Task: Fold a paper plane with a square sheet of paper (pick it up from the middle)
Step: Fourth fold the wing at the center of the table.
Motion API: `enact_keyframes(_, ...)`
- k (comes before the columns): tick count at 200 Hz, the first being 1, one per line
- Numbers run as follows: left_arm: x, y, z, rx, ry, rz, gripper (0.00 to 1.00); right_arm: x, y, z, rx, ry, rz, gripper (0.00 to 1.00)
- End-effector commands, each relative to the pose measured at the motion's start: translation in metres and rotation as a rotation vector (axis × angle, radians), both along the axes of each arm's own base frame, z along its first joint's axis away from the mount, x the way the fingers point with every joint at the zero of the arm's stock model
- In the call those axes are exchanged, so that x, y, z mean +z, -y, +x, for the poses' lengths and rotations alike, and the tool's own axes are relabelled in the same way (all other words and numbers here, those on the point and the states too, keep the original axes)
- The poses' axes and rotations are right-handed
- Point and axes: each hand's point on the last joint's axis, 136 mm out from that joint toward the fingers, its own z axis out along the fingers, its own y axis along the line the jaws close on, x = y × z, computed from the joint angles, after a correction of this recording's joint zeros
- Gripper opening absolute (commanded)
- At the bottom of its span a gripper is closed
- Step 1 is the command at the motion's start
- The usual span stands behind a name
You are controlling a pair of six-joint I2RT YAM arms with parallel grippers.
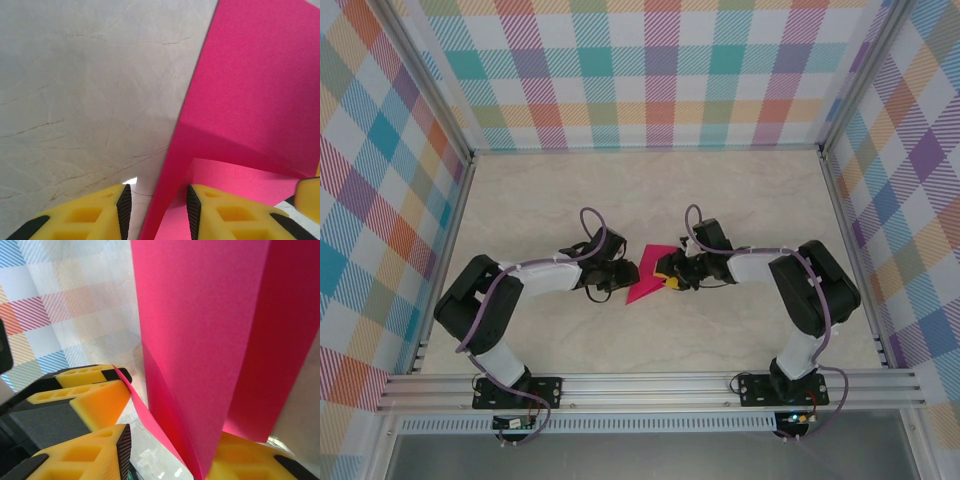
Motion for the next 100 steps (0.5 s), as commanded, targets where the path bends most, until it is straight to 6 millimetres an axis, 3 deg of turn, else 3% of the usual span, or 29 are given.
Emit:
enact_keyframes(1, 0.002, 0.001, 0.004, 0.000, 0.005, 0.027, 0.36, 0.003, -0.011, -0.001, 0.078, 0.037, 0.038, 0.37)
enact_keyframes(44, 0.001, -0.002, 0.005, -0.004, 0.003, 0.054, 0.36, 0.000, -0.014, -0.002, 0.119, 0.051, 0.020, 0.29)
enact_keyframes(65, 0.003, -0.004, 0.005, -0.004, 0.006, 0.066, 0.37, -0.001, -0.014, -0.001, 0.113, 0.049, 0.012, 0.21)
enact_keyframes(100, 0.024, -0.018, 0.007, 0.008, 0.075, 0.106, 0.47, -0.006, -0.003, 0.003, 0.046, -0.015, -0.090, 0.05)
